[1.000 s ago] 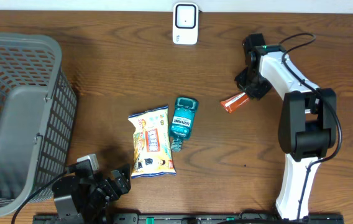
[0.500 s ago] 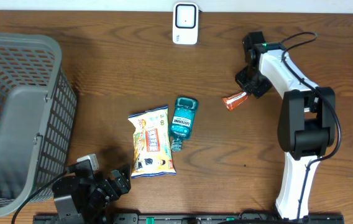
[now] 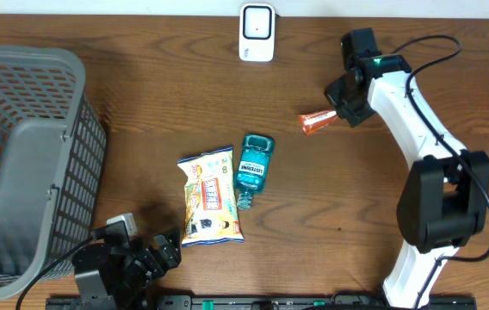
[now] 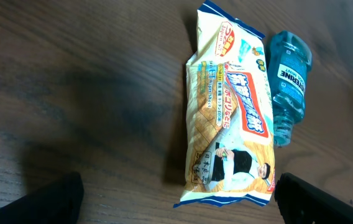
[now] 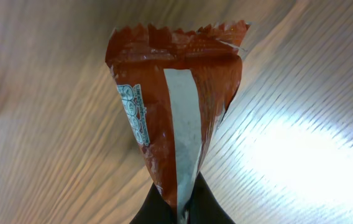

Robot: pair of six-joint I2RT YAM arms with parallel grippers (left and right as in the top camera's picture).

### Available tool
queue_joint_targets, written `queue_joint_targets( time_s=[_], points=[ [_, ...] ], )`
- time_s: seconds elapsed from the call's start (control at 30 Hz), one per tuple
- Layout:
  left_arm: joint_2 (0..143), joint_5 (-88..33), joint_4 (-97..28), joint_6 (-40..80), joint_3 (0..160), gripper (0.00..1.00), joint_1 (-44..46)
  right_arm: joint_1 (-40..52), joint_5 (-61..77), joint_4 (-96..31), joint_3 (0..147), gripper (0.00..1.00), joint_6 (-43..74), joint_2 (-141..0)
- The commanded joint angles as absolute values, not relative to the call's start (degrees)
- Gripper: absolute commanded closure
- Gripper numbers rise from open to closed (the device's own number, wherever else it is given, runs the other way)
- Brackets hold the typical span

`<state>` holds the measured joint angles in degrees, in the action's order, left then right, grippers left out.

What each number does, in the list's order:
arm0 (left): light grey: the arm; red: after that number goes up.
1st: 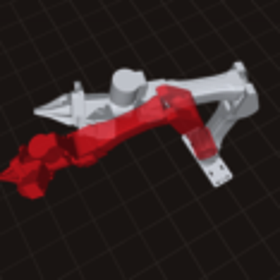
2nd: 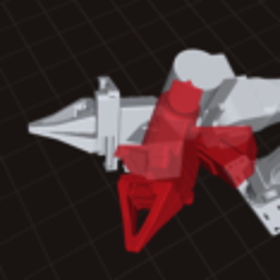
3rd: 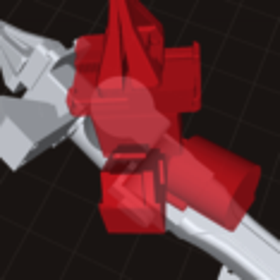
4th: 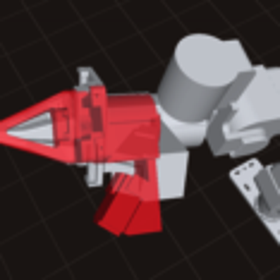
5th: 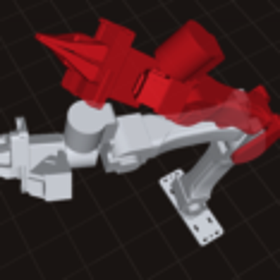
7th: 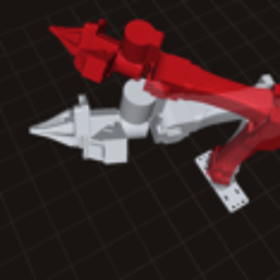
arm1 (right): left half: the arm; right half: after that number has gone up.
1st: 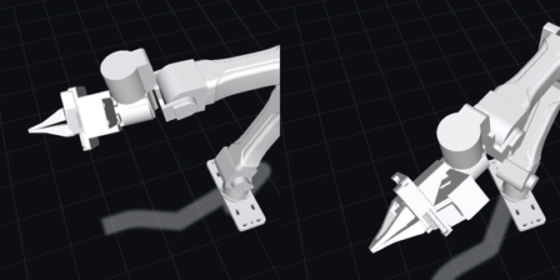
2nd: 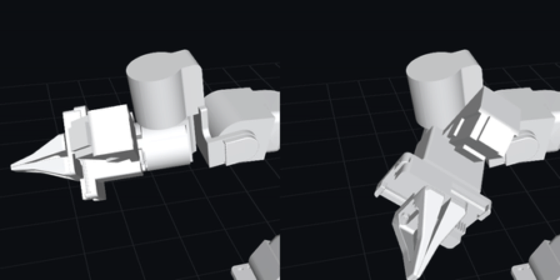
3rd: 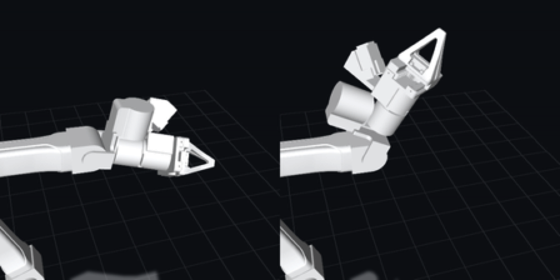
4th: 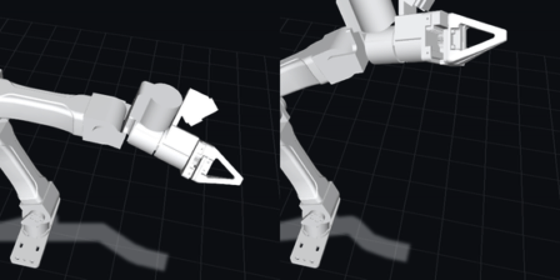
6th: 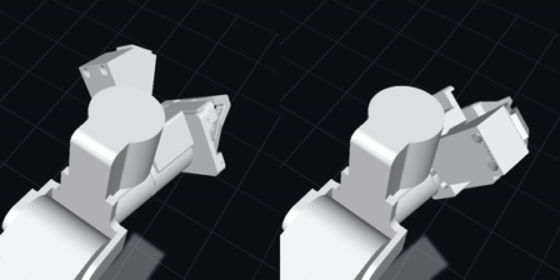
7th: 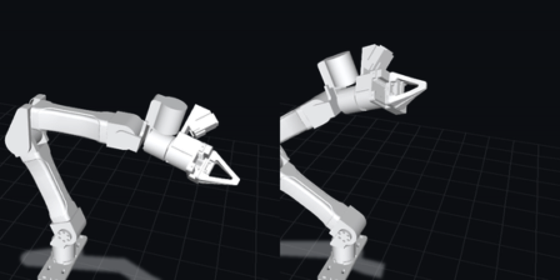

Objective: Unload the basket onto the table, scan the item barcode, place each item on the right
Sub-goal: 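Lift the red bar and reorient it upright in the right gripper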

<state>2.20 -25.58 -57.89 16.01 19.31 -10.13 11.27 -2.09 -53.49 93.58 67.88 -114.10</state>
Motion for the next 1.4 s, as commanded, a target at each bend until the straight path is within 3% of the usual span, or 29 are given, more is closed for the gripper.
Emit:
queue_joint_targets(
  time_s=[0.0,0.57,0.87,1.07,1.37],
  points=[
    [2.11,-26.15,-60.12,15.05,18.98,0.01,-10.33,12.88,-2.68,-53.76,93.65,0.99,69.89,-112.6],
    [2.11,-26.15,-60.12,15.05,18.98,0.02,-10.33,20.43,-9.61,-55.51,92.71,0.99,69.01,-96.75],
    [2.11,-26.15,-60.12,15.05,18.98,0.02,-10.33,25.76,-13.19,-41.43,71.09,0.99,68.82,-81.21],
    [2.11,-26.15,-60.12,15.05,18.98,0.02,-10.33,26.26,-13.56,-34.44,57.14,0.99,76.16,-71.07],
    [2.11,-26.15,-60.12,15.05,18.98,0.02,-10.33,26.35,-11.22,-32.14,50.61,0.99,78.39,-66.7]
  ],
)
